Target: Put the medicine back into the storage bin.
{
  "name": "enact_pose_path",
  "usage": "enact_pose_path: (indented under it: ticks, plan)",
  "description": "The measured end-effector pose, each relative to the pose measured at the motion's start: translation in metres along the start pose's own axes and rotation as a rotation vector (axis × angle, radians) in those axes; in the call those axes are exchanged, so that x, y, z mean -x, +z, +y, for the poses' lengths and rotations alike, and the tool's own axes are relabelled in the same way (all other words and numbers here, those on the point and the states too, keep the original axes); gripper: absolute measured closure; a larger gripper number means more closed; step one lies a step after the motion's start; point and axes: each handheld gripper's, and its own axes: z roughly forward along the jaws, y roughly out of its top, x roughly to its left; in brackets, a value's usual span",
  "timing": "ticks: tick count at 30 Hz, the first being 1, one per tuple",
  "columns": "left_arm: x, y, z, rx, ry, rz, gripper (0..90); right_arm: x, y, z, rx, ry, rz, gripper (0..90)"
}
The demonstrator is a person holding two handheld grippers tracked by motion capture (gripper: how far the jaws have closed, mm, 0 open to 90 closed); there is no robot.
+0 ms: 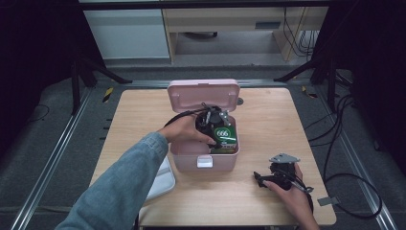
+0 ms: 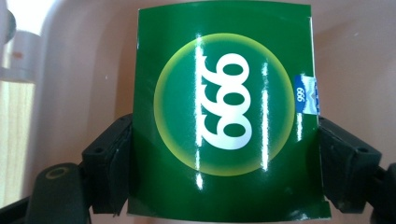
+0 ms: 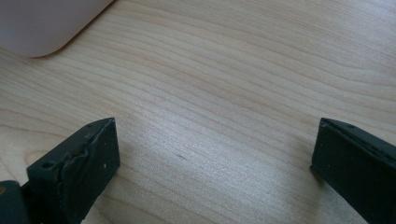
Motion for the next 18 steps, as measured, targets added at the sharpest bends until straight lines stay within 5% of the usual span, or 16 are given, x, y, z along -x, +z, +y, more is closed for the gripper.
enact_pose_path:
  ticks: [18]
  plan:
    - [0.001,0.022,-0.006,-0.051,0.002,-0.01,16.7,0.0,0.0,0.0,0.0,0.0,0.0,1.2]
